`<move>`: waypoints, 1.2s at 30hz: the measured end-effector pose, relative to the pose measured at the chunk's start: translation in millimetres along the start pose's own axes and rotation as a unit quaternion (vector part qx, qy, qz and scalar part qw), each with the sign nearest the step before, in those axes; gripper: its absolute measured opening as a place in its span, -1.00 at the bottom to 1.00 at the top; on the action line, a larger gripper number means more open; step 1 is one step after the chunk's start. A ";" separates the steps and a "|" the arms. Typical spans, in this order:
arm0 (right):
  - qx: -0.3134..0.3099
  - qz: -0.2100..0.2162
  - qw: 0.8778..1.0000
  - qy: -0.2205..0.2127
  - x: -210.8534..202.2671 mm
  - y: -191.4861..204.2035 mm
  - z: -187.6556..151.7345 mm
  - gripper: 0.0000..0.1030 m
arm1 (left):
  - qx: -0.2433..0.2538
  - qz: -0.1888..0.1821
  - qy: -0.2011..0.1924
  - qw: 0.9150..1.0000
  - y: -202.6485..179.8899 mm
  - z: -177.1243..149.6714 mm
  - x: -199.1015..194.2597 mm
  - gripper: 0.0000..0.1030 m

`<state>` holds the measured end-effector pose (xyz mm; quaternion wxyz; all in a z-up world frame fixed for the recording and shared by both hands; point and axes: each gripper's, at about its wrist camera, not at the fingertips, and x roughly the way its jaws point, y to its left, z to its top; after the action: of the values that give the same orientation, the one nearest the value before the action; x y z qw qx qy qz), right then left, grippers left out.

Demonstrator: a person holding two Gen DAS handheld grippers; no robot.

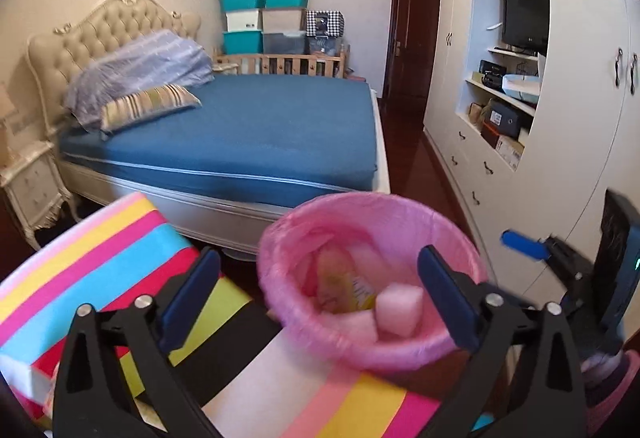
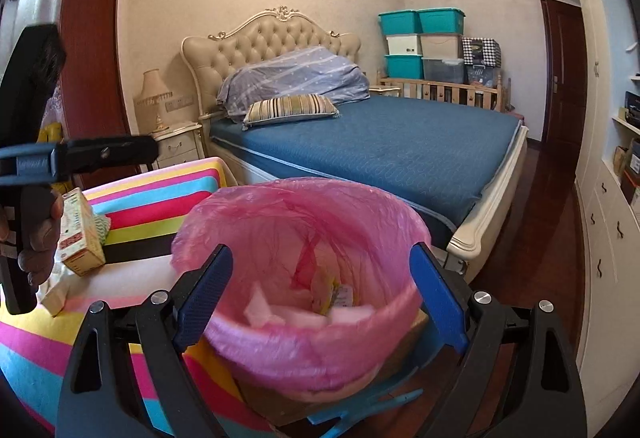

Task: Collect trash
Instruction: 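Return to the table and grasp the white paper cup with the right tool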

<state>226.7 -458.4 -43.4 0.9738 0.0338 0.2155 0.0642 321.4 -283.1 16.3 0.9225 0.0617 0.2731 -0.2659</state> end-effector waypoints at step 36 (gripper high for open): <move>-0.081 0.109 0.986 0.095 -23.4 210.4 -69.0 0.65 | -0.062 0.180 -0.015 0.982 82.3 -217.8 -244.2 0.91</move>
<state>153.2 -250.9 -76.5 0.9355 -0.0285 0.2963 0.1904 88.7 -45.1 -38.9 0.9613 0.0482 0.2597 -0.0788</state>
